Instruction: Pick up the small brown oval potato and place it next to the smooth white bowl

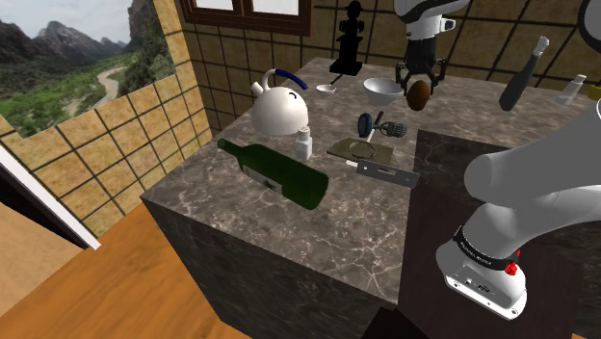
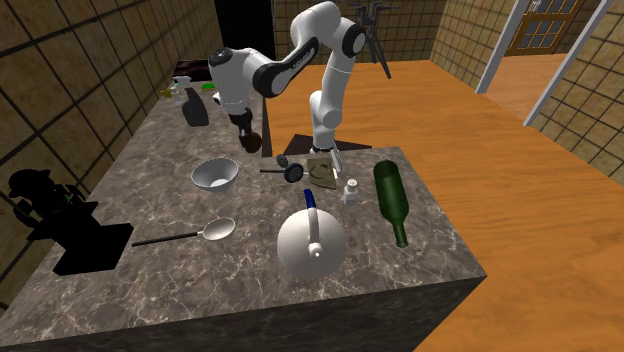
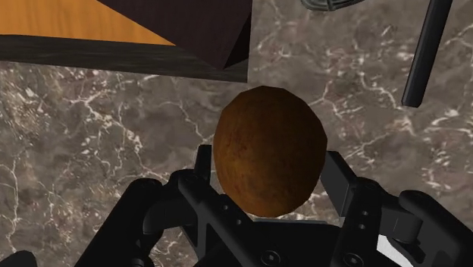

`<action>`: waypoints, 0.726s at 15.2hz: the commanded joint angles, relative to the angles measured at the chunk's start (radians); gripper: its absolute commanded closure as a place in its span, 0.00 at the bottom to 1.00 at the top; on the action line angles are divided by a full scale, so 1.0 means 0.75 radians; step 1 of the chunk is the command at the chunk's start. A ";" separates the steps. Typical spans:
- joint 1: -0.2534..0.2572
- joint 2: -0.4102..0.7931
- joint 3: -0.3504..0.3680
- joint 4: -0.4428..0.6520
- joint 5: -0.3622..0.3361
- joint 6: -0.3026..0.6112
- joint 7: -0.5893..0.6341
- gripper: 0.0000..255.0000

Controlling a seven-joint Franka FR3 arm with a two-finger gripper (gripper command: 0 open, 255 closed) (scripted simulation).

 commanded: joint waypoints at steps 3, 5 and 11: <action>0.002 0.011 0.008 -0.060 -0.001 0.070 0.012 1.00; 0.002 0.019 0.012 -0.089 -0.003 0.105 0.019 1.00; 0.002 0.053 0.029 -0.179 -0.012 0.225 0.045 1.00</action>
